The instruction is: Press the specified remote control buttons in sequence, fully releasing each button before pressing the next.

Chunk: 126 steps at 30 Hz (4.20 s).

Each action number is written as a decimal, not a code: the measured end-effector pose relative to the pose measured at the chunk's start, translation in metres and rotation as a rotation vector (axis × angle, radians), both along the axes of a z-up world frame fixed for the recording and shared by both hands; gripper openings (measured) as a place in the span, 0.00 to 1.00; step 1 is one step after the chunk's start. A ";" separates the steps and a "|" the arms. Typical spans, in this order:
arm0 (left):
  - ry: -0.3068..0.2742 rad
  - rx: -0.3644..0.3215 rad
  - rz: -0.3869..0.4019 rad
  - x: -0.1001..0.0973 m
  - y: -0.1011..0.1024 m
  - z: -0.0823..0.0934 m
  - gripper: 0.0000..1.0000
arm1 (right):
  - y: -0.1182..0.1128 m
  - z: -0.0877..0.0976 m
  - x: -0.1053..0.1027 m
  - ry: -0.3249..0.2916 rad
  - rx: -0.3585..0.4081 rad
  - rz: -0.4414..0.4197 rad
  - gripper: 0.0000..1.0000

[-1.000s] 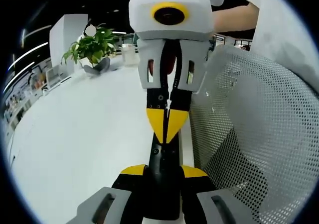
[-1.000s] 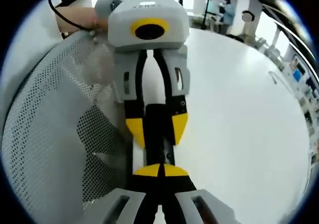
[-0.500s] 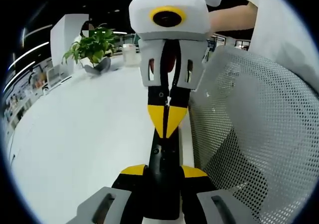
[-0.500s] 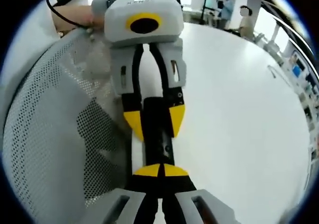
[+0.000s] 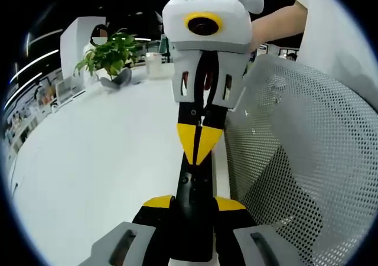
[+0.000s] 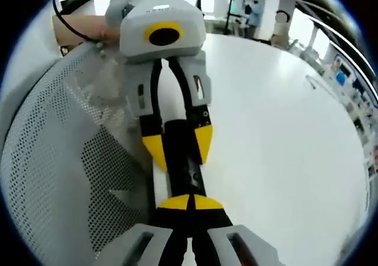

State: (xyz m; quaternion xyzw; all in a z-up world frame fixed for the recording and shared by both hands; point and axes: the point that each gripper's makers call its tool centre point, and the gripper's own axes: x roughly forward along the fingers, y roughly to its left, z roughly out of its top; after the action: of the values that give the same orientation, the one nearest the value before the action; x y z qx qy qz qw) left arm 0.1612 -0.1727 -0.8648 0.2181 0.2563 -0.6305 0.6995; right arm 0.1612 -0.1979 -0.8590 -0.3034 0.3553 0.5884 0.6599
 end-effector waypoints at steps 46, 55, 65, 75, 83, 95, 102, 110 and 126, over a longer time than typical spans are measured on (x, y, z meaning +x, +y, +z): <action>0.004 -0.009 0.000 0.001 0.000 0.000 0.25 | -0.010 -0.001 0.003 -0.074 -0.166 0.122 0.00; 0.005 -0.011 -0.003 0.001 -0.001 0.000 0.25 | -0.011 0.002 0.004 -0.025 0.070 -0.008 0.00; 0.004 -0.009 -0.003 0.001 -0.001 0.000 0.25 | 0.000 0.002 -0.001 0.009 0.045 0.104 0.00; 0.004 -0.011 -0.004 0.000 -0.001 0.000 0.25 | 0.001 -0.002 -0.002 0.001 -0.153 0.200 0.00; 0.005 -0.012 -0.004 0.000 0.000 0.000 0.25 | 0.002 -0.002 -0.001 0.032 -0.229 0.179 0.00; 0.005 -0.011 -0.004 0.000 0.000 0.000 0.25 | 0.004 0.005 0.005 0.260 0.213 -0.388 0.00; 0.007 -0.012 -0.002 0.000 0.000 0.000 0.25 | 0.008 0.011 0.006 0.223 0.226 -0.379 0.00; 0.008 -0.013 -0.002 0.000 0.000 0.000 0.25 | 0.011 0.003 0.001 0.128 0.066 -0.205 0.00; 0.009 -0.013 -0.003 0.001 0.000 0.000 0.25 | 0.012 -0.002 0.003 0.094 -0.200 0.031 0.00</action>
State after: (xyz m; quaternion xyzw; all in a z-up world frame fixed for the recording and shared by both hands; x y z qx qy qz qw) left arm 0.1618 -0.1731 -0.8644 0.2110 0.2552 -0.6342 0.6987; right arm 0.1639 -0.1863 -0.8611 -0.3454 0.4381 0.5735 0.5998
